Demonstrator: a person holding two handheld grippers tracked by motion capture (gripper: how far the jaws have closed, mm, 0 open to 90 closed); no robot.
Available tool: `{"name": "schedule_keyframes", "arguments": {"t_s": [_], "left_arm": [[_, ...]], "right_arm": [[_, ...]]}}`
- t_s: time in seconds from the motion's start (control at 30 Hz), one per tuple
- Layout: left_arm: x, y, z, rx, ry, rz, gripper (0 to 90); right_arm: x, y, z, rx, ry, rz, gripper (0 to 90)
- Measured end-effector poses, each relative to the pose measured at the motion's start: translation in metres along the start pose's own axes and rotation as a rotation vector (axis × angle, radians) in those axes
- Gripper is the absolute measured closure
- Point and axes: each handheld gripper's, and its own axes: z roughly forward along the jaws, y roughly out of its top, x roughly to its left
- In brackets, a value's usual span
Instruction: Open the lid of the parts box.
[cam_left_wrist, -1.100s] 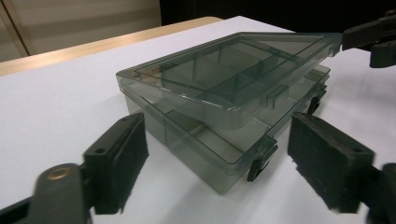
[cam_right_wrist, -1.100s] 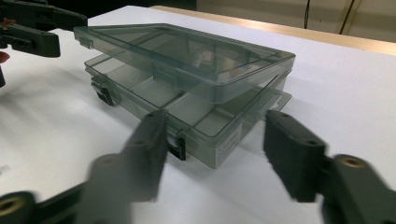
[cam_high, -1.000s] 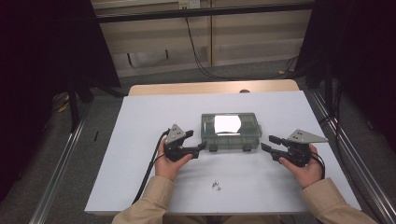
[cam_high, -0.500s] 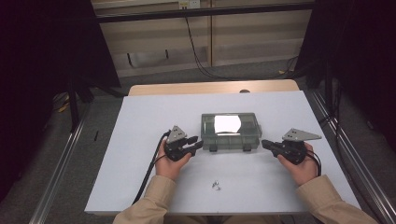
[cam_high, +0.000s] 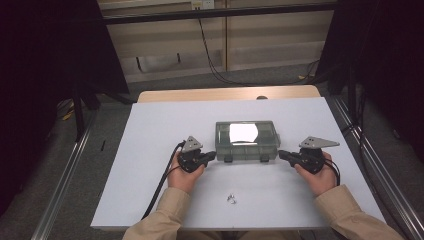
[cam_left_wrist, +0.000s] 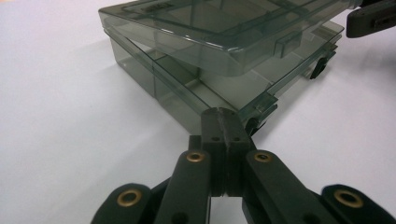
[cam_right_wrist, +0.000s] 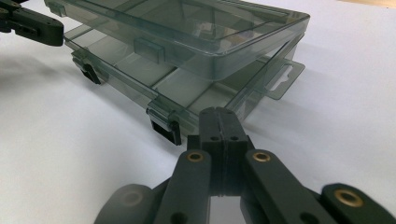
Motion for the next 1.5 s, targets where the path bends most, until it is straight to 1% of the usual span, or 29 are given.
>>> {"name": "schedule_keyframes", "arguments": {"t_s": [0.03, 0.17, 0.37, 0.4, 0.43, 0.47, 0.5, 0.57, 0.67, 0.7, 0.77, 0.8, 0.87, 0.93, 0.97, 1.03, 1.07, 1.13, 1.17, 1.23, 1.3, 1.33, 1.37, 1.4, 1.5], "left_arm": [[0.0, 0.0, 0.001, -0.002, 0.002, 0.004, 90.0], [0.001, 0.0, 0.001, 0.003, 0.008, -0.003, 90.0], [0.001, 0.0, 0.002, 0.0, 0.01, -0.007, 90.0], [0.001, -0.001, 0.002, -0.006, 0.0, -0.017, 90.0], [0.001, -0.001, 0.002, -0.011, 0.003, -0.021, 90.0], [0.002, 0.0, 0.002, -0.017, 0.001, -0.015, 90.0], [0.002, 0.0, 0.002, -0.017, 0.001, -0.015, 90.0], [0.002, 0.001, 0.003, -0.036, 0.005, -0.019, 90.0], [0.001, 0.001, 0.002, -0.039, 0.006, -0.025, 90.0], [0.001, 0.002, 0.002, -0.043, 0.009, -0.025, 90.0], [0.0, 0.003, 0.001, -0.048, 0.005, -0.028, 89.6], [0.0, 0.004, -0.001, -0.069, -0.003, -0.031, 89.0], [0.0, 0.006, -0.002, -0.077, -0.012, -0.033, 89.0], [0.0, 0.006, -0.002, -0.085, -0.011, -0.037, 89.0], [0.0, 0.007, -0.002, -0.079, -0.009, -0.03, 89.0], [0.0, 0.007, -0.001, -0.08, -0.011, -0.037, 89.0], [0.0, 0.007, -0.002, -0.086, -0.011, -0.038, 89.0], [0.0, 0.008, -0.002, -0.089, -0.012, -0.039, 89.0], [0.0, 0.009, -0.003, -0.099, -0.01, -0.035, 88.9], [-0.001, 0.01, -0.004, -0.1, -0.008, -0.039, 88.6], [-0.001, 0.012, -0.005, -0.116, -0.013, -0.041, 88.2], [-0.002, 0.014, -0.005, -0.117, -0.006, -0.04, 88.2], [-0.002, 0.014, -0.005, -0.118, -0.01, -0.039, 88.2], [-0.002, 0.014, -0.005, -0.12, -0.007, -0.04, 88.2], [-0.002, 0.016, -0.006, -0.121, -0.003, -0.039, 88.2]], "right_arm": [[0.0, 0.0, 0.0, 0.001, -0.002, -0.001, 90.0], [0.001, 0.0, 0.002, 0.004, 0.003, -0.011, 90.0], [-0.001, -0.001, 0.003, 0.009, -0.004, -0.003, 90.0], [-0.001, -0.001, 0.003, 0.006, -0.002, -0.001, 90.0], [-0.001, -0.001, 0.003, 0.006, -0.002, -0.001, 90.0], [-0.001, -0.001, 0.003, -0.005, -0.001, -0.001, 90.0], [-0.001, -0.001, 0.003, -0.005, -0.001, -0.001, 90.0], [-0.001, 0.001, 0.003, -0.018, 0.006, 0.003, 90.0], [-0.001, 0.002, 0.003, -0.019, 0.008, 0.009, 90.0], [-0.001, 0.004, 0.003, -0.032, 0.007, 0.012, 90.0], [-0.001, 0.004, 0.003, -0.033, 0.005, 0.01, 90.0], [0.0, 0.005, 0.002, -0.042, 0.004, 0.008, 90.0], [0.0, 0.006, 0.001, -0.052, 0.0, 0.001, 90.0], [0.0, 0.006, 0.001, -0.056, -0.001, 0.006, 90.0], [0.0, 0.007, 0.0, -0.069, 0.005, 0.007, 90.0], [0.0, 0.008, 0.0, -0.073, 0.007, 0.004, 90.0], [0.001, 0.009, -0.001, -0.084, 0.003, -0.003, 90.0], [0.001, 0.009, -0.001, -0.083, 0.004, -0.001, 90.0], [0.001, 0.009, -0.001, -0.093, 0.001, -0.005, 90.0], [0.0, 0.01, -0.001, -0.096, -0.004, -0.003, 89.9], [0.001, 0.011, -0.001, -0.105, -0.006, 0.0, 89.7], [0.001, 0.012, -0.001, -0.108, -0.009, -0.001, 89.7], [0.001, 0.013, -0.001, -0.115, -0.011, -0.001, 89.7], [0.002, 0.014, -0.001, -0.117, -0.005, -0.001, 89.7], [0.003, 0.016, 0.0, -0.127, -0.01, -0.008, 89.7]]}}
